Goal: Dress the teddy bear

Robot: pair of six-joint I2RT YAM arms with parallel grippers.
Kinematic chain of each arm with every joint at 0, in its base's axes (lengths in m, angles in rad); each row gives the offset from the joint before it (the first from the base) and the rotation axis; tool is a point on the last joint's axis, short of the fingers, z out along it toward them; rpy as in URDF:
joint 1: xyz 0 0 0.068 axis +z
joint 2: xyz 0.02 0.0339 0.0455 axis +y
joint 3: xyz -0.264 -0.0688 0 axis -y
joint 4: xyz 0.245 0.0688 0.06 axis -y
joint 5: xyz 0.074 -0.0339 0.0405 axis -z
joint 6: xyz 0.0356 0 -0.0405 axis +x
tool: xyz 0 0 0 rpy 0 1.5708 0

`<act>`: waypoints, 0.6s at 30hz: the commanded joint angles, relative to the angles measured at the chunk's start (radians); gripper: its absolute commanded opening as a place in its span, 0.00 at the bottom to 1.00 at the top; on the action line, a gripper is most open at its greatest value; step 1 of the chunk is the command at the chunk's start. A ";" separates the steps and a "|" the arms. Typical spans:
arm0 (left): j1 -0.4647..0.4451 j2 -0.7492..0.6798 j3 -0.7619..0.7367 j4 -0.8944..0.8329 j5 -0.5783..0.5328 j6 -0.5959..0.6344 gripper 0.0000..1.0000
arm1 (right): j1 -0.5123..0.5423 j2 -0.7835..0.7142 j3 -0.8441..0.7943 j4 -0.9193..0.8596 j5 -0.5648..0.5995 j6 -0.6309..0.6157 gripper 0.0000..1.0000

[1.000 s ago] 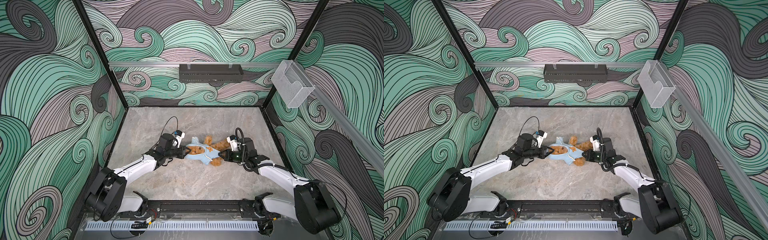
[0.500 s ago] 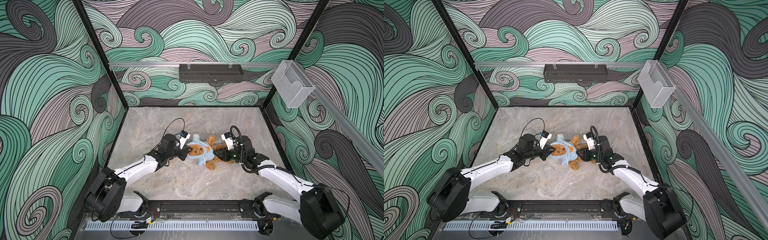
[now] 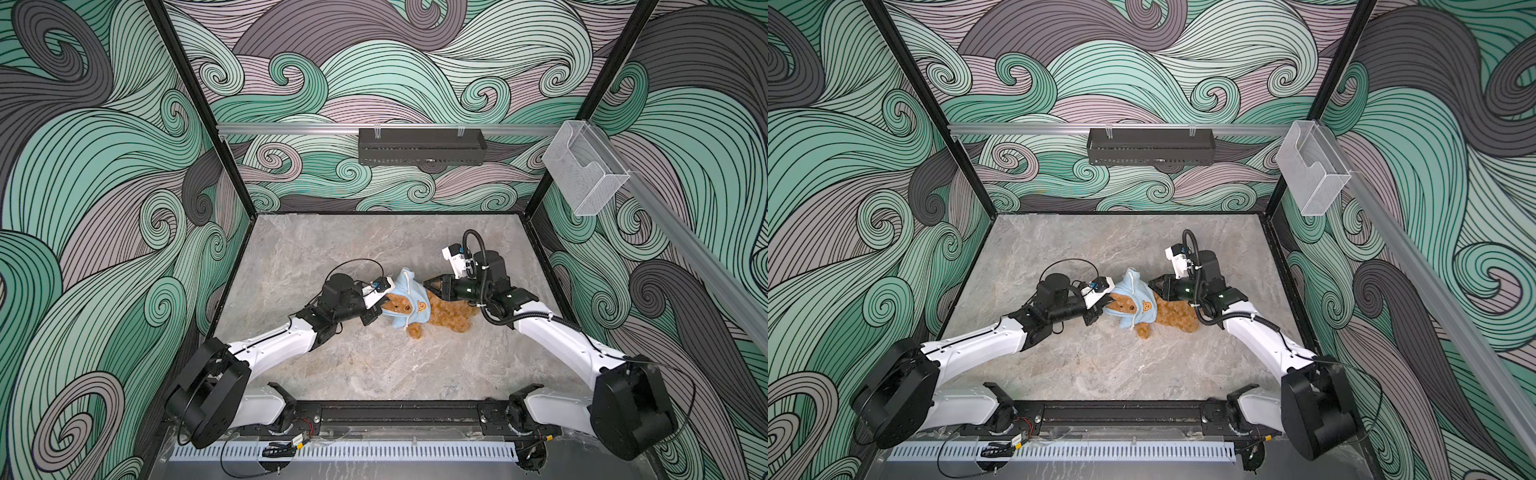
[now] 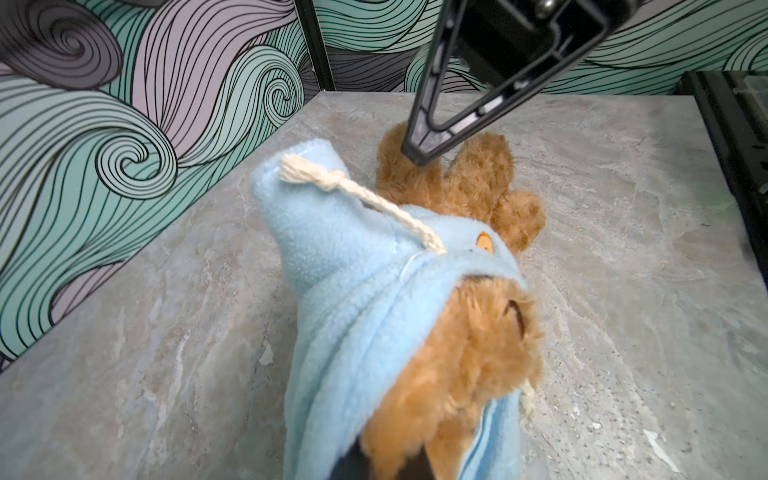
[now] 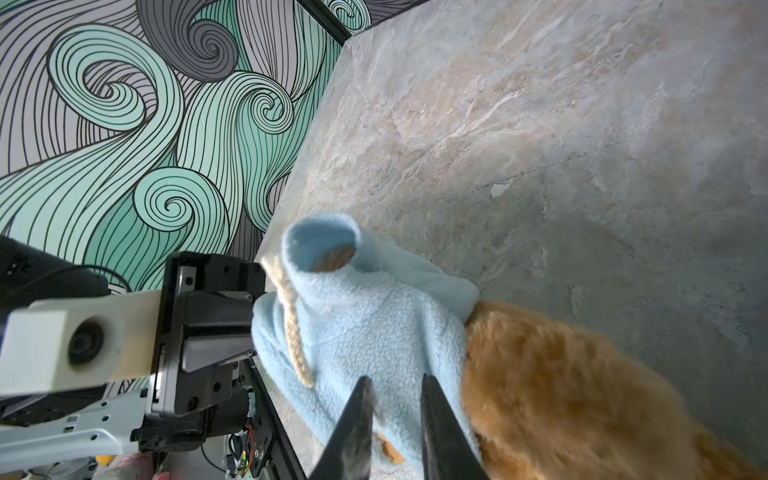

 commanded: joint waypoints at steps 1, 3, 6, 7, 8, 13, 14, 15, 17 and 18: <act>-0.007 -0.030 0.024 0.030 0.018 0.093 0.00 | 0.009 0.041 0.042 -0.072 0.012 -0.026 0.22; -0.010 -0.028 0.033 0.014 0.018 0.102 0.00 | 0.014 0.052 0.042 -0.085 0.039 -0.040 0.23; -0.015 -0.030 0.031 0.007 0.015 0.106 0.00 | 0.027 0.053 0.045 -0.114 0.097 -0.077 0.28; -0.016 -0.030 0.031 0.006 0.015 0.108 0.00 | 0.031 0.057 0.049 -0.124 0.111 -0.086 0.28; -0.018 -0.030 0.031 0.005 0.015 0.107 0.00 | 0.036 0.062 0.053 -0.134 0.125 -0.097 0.29; -0.025 -0.027 0.035 -0.009 0.014 0.114 0.00 | 0.054 0.097 0.054 -0.130 0.133 -0.097 0.29; -0.026 -0.026 0.036 -0.013 0.014 0.116 0.00 | 0.056 0.100 0.051 -0.114 0.124 -0.088 0.28; -0.027 -0.024 0.035 -0.017 0.014 0.122 0.00 | 0.059 0.106 0.045 -0.087 0.106 -0.072 0.25; -0.030 -0.019 0.038 -0.025 0.008 0.133 0.00 | 0.067 0.113 0.038 -0.022 0.080 -0.032 0.19; -0.032 -0.017 0.039 -0.028 0.005 0.140 0.00 | 0.069 0.121 0.039 0.002 0.073 -0.015 0.15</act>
